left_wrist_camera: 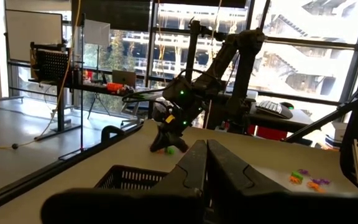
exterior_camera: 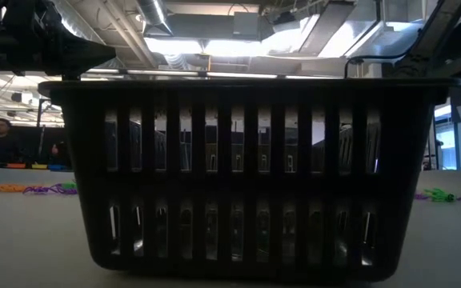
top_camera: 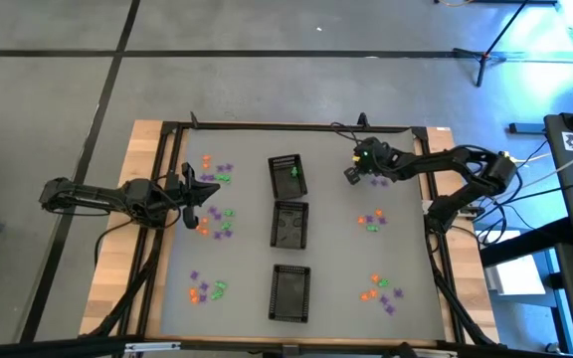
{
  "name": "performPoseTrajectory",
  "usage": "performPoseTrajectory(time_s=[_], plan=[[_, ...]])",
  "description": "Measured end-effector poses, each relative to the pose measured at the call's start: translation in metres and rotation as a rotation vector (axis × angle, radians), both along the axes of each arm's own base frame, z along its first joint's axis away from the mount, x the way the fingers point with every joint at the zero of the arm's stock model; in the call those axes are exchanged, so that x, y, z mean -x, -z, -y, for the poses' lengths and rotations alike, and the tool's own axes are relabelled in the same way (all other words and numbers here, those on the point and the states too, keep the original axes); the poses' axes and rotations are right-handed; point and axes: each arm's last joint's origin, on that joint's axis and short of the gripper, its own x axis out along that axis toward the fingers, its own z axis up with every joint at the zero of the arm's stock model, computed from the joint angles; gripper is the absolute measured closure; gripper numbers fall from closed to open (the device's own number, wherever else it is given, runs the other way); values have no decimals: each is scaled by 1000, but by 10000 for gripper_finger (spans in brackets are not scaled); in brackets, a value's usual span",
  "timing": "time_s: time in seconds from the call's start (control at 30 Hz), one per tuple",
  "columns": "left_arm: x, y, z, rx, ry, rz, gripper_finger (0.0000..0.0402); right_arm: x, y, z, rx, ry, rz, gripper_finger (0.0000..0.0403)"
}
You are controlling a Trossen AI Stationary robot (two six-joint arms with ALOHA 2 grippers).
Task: Sort Halloween decoration
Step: Put the orange spider toy into the middle black bin
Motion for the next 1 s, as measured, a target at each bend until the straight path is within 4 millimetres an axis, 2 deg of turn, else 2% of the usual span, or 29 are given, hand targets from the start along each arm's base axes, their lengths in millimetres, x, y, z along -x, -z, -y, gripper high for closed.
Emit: performPoseTrajectory(time_s=[0.4, 0.5, 0.63, 0.77, 1.0], plan=[[0, 0, 0, 0, 0, -1, 395, 6, -31, -8, 6, -64, 96, 401], [0, 0, 0, 0, 0, 0, 395, 10, -32, -11, -22, -46, 65, 396], [0, 0, 0, 0, 0, 0, 395, 14, -30, -11, -10, -3, 16, 369], [0, 0, 0, 0, 0, -1, 395, 15, -28, -13, -36, -15, 12, 325], [0, 0, 0, 0, 0, -1, 395, 17, -13, -15, -85, -8, -27, 261]])
